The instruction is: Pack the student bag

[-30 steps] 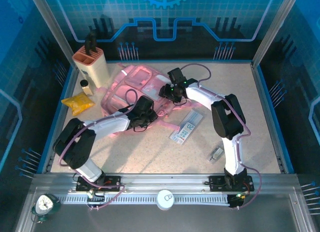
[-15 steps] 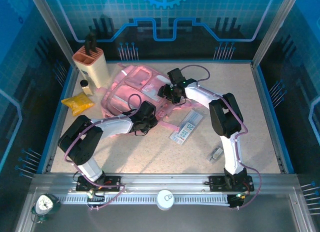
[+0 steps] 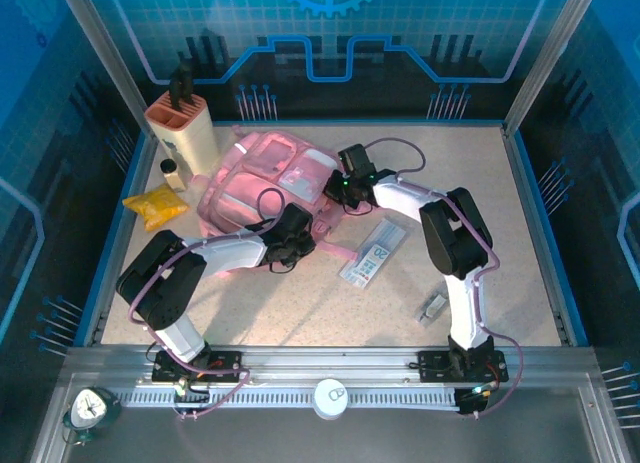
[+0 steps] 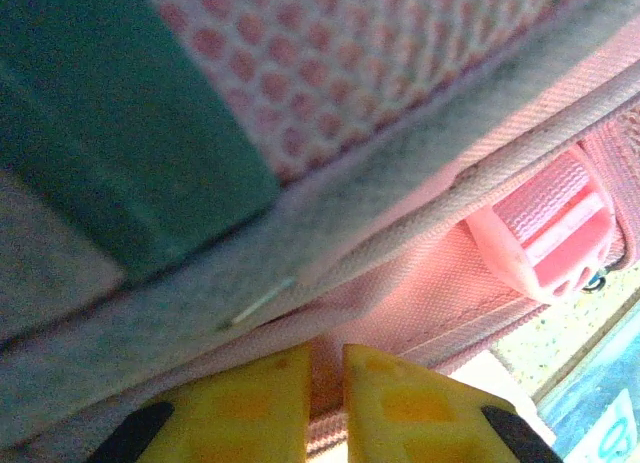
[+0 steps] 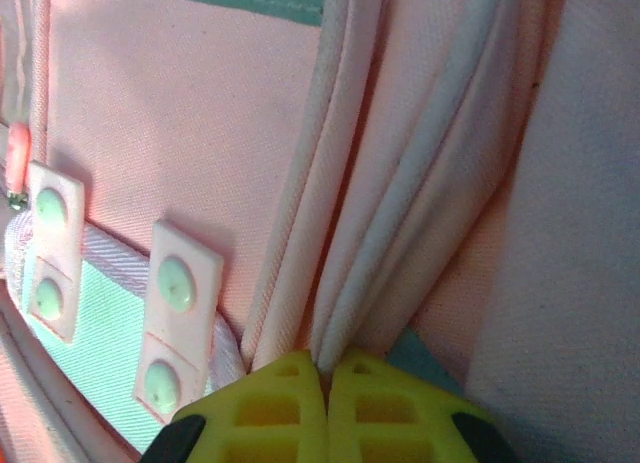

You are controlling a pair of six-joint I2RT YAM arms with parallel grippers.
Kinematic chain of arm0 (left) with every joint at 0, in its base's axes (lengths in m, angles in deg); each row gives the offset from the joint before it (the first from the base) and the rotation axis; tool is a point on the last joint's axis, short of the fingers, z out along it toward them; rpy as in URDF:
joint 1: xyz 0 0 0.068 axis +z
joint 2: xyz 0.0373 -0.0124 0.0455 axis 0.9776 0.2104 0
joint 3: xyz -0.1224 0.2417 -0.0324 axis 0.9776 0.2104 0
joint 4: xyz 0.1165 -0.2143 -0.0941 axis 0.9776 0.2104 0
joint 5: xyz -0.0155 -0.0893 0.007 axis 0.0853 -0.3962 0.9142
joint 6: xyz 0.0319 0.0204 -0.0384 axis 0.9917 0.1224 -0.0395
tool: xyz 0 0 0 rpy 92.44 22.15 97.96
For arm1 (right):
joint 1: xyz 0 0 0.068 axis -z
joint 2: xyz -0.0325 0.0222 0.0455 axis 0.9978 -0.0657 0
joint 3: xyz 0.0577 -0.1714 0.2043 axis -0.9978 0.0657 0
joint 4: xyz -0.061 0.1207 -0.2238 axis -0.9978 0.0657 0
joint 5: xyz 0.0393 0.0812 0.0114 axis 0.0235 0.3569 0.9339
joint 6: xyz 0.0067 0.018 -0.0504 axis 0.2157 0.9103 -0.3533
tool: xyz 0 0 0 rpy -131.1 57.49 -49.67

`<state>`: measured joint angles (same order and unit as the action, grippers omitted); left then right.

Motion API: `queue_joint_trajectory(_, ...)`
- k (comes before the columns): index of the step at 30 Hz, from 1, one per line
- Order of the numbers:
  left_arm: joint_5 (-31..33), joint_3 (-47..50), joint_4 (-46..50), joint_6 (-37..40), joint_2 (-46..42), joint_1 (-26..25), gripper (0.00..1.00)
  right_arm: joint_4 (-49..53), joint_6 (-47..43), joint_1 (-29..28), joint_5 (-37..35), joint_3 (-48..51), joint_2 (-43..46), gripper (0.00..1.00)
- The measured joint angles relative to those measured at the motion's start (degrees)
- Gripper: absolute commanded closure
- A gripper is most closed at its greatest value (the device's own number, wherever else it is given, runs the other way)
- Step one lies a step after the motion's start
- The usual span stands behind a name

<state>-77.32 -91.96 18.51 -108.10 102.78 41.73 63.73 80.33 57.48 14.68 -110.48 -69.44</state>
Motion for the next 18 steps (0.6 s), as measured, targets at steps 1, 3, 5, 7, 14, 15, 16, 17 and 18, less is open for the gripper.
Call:
queue_joint_trajectory(1,0.2,0.0,0.0,0.2,0.0,0.0,0.82,-0.9,0.0,0.0,0.1,0.8,0.5,1.00)
queue_joint_trajectory(3,0.2,0.0,0.5,1.3,0.0,0.2,0.79,-2.5,0.0,0.1,0.5,2.4,1.6,1.00)
queue_joint_trajectory(5,0.2,0.0,0.9,2.5,0.0,0.5,0.78,-3.5,0.0,0.3,1.3,3.8,2.7,1.00)
queue_joint_trajectory(7,0.3,-0.2,1.6,3.8,0.0,1.1,0.76,-4.1,0.0,0.3,2.1,4.9,3.8,1.00)
queue_joint_trajectory(14,0.7,-1.7,6.1,9.5,-1.5,4.2,0.65,-5.5,0.9,0.4,4.3,8.5,8.2,1.00)
queue_joint_trajectory(15,0.7,-1.9,6.6,10.6,-1.7,5.1,0.63,-6.0,1.4,0.4,4.9,9.2,9.1,1.00)
queue_joint_trajectory(16,0.7,-2.1,6.9,12.0,-2.1,6.2,0.60,-6.4,1.9,0.4,5.3,9.8,9.8,1.00)
queue_joint_trajectory(17,0.8,-2.1,7.1,12.9,-2.4,7.0,0.58,-7.0,2.6,0.4,5.6,10.4,10.4,1.00)
queue_joint_trajectory(18,1.0,-2.4,7.5,14.2,-3.0,7.7,0.55,-7.8,3.4,0.4,5.9,11.2,11.1,1.00)
